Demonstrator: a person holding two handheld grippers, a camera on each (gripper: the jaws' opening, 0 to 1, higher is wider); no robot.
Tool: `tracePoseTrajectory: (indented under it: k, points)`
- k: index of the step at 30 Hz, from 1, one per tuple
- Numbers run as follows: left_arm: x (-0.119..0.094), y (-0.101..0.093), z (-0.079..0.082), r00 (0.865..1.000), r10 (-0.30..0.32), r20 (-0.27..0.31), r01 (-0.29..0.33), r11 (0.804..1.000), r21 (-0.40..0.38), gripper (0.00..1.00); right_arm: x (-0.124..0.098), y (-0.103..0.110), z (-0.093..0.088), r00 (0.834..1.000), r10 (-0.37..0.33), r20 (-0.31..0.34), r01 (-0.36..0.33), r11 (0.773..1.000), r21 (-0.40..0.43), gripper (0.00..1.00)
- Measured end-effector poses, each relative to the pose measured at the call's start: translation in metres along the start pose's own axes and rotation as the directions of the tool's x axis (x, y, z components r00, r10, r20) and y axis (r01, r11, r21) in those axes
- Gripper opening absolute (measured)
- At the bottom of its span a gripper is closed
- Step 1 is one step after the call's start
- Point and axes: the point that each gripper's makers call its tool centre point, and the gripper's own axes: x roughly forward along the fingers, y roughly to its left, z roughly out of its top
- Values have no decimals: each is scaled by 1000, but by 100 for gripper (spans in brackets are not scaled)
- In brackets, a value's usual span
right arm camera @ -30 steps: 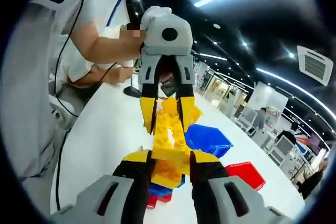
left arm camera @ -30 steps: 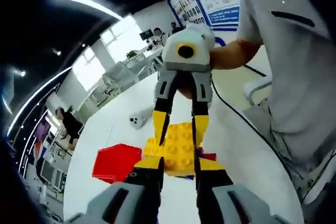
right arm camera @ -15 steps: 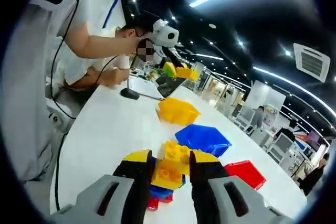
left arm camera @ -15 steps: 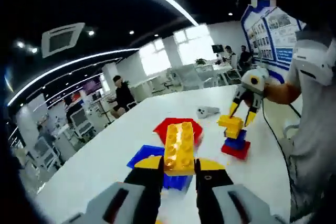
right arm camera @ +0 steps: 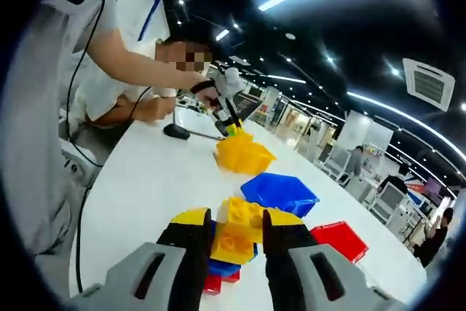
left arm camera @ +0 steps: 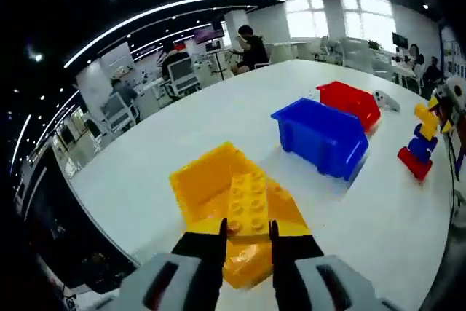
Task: Take apart the toy blocks one by one and place each separated block into its matching bin, sorting the blocks by their type until all the connected pieces are disassembled and separated into the correct bins
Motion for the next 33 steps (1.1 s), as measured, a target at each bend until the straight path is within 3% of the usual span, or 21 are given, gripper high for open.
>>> tracePoseTrajectory:
  k: [7,13,18,24,33]
  points:
    - [11,-2,-11,1000,18,-22,-18,1000,2,26,-1,-1,0,1000,-1,-9,1,1000,-7,30]
    - [7,-1,-9,1000,28,7,-28,999,-25,27,-1,-1,-1,1000,-5,-6,4,1000,-8,30]
    - [1,0,-12,998,62,-7,-62,998,-33,41,-1,-1,-1,1000,-7,-7,7,1000,-10,30]
    - [-18,-10,6,996,75,46,-75,997,1,39,-3,-2,-1,1000,-22,-5,22,1000,-6,30]
    - [-34,-35,34,994,33,102,-41,996,78,35,-11,-7,0,998,-53,18,52,998,29,30]
